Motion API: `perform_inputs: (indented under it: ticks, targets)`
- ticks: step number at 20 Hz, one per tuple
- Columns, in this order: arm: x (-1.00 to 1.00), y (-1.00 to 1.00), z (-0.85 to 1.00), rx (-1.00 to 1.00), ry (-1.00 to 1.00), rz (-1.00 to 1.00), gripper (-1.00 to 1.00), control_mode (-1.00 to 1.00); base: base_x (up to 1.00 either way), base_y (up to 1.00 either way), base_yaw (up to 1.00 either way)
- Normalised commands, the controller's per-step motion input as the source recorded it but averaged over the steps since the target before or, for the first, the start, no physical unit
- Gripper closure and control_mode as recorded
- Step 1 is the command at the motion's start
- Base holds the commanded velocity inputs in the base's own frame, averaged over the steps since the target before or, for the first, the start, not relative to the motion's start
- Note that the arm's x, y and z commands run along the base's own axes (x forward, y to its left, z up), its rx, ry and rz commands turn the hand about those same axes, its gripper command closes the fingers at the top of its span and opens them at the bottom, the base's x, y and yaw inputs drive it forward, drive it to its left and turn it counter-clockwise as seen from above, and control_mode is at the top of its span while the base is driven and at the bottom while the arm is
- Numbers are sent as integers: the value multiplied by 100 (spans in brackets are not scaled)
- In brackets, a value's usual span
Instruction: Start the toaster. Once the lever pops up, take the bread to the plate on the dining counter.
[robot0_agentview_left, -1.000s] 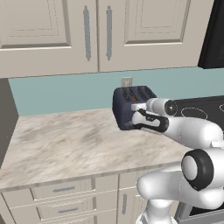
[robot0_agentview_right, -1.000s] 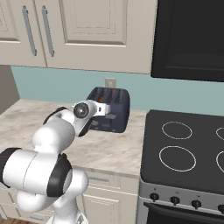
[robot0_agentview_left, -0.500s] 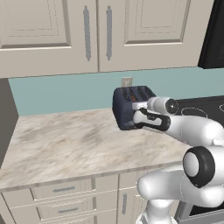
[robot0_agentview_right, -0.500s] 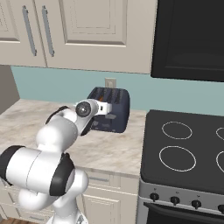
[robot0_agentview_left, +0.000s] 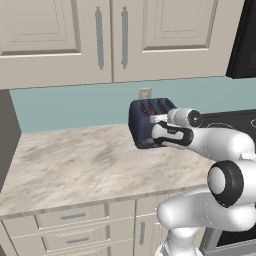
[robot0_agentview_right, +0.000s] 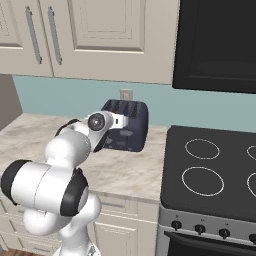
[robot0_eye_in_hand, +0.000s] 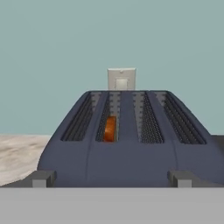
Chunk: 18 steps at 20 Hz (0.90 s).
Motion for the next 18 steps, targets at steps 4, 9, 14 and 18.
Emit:
perform_inputs:
  ticks: [4,9,14,18]
  targets:
    - [14,0,7,0,0,0,-100,-100,0,0,0]
    - [15,0,1,0,0,0,-100,-100,0,0,0]
    - [16,0,0,0,0,0,-100,-100,0,0,0]
    - [20,0,0,0,0,0,-100,-100,0,0,0]
